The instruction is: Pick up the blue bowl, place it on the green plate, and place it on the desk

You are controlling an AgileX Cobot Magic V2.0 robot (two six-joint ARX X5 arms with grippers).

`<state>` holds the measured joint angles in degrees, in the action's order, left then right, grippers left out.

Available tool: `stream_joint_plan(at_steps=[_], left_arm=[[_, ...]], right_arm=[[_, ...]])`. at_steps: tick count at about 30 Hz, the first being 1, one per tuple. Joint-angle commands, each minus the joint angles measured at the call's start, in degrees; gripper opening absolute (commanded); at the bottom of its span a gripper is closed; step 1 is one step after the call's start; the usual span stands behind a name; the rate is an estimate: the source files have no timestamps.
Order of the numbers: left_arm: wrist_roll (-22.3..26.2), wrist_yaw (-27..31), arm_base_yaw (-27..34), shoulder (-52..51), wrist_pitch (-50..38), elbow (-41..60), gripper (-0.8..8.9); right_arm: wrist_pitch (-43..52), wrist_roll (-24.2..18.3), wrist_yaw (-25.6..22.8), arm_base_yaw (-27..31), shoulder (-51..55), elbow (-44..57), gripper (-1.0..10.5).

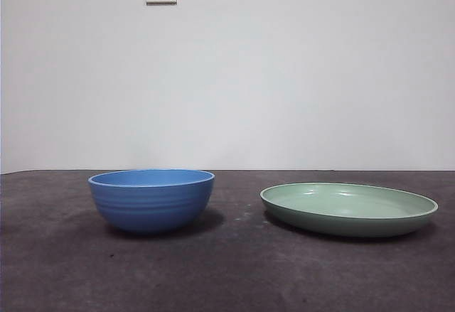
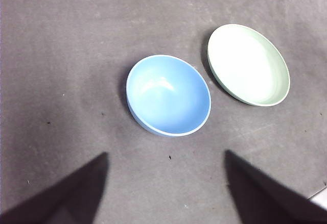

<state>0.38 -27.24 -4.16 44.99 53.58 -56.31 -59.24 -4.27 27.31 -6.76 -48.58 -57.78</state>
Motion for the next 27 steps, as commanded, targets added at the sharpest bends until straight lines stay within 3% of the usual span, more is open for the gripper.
stream_joint_plan(at_steps=[1,17,27], left_arm=[[0.39,-0.28,-0.09,0.31,-0.48,-1.49,4.10],[-2.91,0.33,-3.30,5.84,-3.17,-1.64,4.06],[-5.07,8.74,-10.84,21.14,-9.99,-5.57,4.04]], right_arm=[[0.46,0.48,0.28,-0.24,-0.39,-1.20,3.5],[0.48,0.74,0.31,-0.24,-0.39,-1.20,3.5],[0.48,0.85,0.28,-0.24,-0.39,-1.20,3.5]])
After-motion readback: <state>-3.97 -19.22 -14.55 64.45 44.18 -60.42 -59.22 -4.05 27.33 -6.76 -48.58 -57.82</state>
